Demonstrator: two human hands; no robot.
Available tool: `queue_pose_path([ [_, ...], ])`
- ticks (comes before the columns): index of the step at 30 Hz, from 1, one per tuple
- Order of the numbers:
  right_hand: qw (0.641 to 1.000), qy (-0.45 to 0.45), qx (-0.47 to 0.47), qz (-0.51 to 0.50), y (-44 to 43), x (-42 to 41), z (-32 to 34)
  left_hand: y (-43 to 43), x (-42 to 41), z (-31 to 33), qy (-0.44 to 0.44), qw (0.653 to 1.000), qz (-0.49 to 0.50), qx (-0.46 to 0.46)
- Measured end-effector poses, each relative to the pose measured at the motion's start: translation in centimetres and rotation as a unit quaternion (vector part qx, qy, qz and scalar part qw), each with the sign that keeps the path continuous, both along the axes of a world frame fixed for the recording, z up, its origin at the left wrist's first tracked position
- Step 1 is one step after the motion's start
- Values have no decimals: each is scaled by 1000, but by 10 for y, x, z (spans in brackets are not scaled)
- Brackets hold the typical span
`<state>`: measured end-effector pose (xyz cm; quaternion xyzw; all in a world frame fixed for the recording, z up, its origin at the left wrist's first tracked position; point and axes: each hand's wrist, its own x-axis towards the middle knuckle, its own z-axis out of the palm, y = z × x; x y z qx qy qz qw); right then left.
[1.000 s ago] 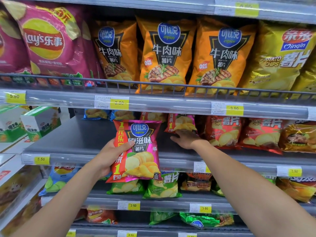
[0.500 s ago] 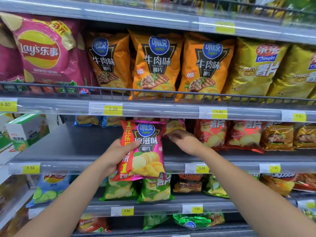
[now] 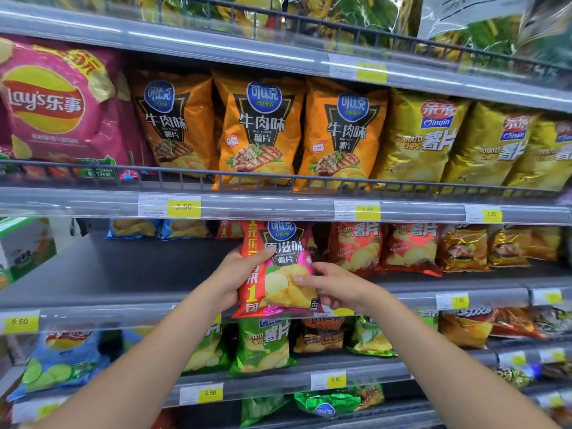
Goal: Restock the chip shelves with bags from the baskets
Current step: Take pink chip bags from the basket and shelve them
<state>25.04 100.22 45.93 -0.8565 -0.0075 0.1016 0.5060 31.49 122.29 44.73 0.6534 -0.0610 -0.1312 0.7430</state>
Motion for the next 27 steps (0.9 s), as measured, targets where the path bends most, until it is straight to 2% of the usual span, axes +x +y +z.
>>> queue_pose_path([
  [6, 997, -14, 53, -47, -12, 12, -8, 0, 2, 3, -10, 1000, -16, -6],
  [12, 988, -56, 40, -137, -20, 36, -11, 7, 6, 10, -94, 985, -44, 137],
  [17, 983, -93, -2, -161, -19, 50, -21, 2, 21, 9, -148, 950, -39, 271],
  [21, 975, -134, -24, -174, -19, 65, -32, -5, 30, 4, -159, 931, -33, 326],
  [25, 980, -112, 22, -163, -20, 68, -33, -12, 44, -2, -144, 927, -26, 346],
  [27, 982, -109, 15, -152, -23, 69, -31, -14, 50, -6, -144, 925, -20, 350],
])
